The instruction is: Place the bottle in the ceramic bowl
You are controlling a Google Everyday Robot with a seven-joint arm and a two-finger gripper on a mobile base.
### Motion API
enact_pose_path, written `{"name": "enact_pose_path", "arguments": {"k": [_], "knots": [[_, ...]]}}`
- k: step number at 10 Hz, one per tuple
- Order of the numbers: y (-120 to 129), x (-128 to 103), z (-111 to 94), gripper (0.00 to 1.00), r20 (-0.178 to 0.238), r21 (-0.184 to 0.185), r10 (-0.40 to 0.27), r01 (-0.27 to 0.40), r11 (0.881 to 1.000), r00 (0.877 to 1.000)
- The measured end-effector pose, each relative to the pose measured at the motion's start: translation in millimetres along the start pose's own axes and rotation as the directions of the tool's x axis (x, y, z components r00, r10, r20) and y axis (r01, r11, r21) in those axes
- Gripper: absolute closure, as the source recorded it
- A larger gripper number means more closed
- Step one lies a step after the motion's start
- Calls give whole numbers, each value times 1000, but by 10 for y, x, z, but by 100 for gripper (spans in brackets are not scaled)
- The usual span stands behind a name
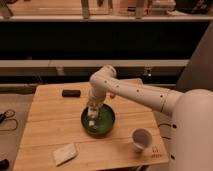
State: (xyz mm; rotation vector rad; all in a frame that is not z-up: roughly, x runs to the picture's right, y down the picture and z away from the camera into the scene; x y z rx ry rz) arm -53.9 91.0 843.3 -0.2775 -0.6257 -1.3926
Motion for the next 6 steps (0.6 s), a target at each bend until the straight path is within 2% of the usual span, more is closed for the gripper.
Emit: {"name": "enact_pose_path", "arguments": {"k": [1, 3, 6], "knots": [[30, 1, -13, 32, 2, -3, -2, 2, 1000, 1000], [99, -2, -39, 20, 4, -8, -4, 4, 1000, 1000], [71, -13, -40, 20, 9, -11, -11, 11, 1000, 1000]]}}
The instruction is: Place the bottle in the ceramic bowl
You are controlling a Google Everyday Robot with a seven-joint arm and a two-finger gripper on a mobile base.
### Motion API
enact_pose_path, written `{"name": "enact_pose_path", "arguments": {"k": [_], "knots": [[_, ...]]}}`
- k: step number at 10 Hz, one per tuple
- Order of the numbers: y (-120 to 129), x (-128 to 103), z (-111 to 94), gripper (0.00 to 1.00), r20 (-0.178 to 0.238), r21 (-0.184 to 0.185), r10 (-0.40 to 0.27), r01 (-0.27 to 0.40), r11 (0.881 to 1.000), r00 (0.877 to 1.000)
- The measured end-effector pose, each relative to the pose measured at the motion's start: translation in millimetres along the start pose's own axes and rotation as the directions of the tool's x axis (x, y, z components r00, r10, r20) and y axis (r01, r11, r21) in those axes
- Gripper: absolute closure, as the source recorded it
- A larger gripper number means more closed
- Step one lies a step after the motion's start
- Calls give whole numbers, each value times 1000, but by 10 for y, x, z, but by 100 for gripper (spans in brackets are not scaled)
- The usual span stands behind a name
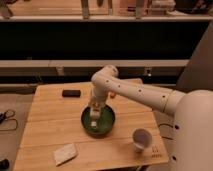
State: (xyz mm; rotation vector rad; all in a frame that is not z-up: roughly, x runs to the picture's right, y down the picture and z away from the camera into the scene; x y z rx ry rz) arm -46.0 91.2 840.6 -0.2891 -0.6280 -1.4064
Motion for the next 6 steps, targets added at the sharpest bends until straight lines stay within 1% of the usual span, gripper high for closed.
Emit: {"name": "enact_pose_path", "arguments": {"k": [4, 6], "knots": [[103, 12, -44, 20, 5, -11, -2, 2, 1000, 1000], [79, -1, -52, 20, 7, -14, -5, 6, 1000, 1000]]}}
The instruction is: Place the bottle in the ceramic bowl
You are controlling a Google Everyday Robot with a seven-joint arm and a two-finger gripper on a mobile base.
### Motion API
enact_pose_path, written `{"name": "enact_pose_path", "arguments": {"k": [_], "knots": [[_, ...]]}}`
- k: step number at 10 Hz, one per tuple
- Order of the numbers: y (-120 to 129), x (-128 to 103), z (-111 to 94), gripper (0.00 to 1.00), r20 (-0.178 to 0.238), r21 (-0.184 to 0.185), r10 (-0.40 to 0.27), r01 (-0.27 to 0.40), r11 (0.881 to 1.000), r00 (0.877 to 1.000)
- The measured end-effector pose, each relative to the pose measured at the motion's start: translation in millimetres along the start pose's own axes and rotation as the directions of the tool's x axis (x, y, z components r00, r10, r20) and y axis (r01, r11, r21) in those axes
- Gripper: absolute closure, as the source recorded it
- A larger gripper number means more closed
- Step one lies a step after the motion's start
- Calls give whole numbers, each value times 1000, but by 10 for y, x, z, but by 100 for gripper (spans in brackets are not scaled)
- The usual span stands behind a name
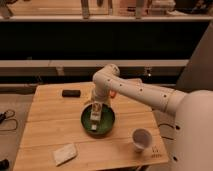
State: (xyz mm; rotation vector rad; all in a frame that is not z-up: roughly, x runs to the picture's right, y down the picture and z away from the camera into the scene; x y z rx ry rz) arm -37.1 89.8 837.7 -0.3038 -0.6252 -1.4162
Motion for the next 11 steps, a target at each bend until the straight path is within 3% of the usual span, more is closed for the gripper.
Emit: {"name": "enact_pose_path", "arguments": {"k": [11], "knots": [[-56, 4, -69, 20, 10, -15, -6, 6, 1000, 1000]]}}
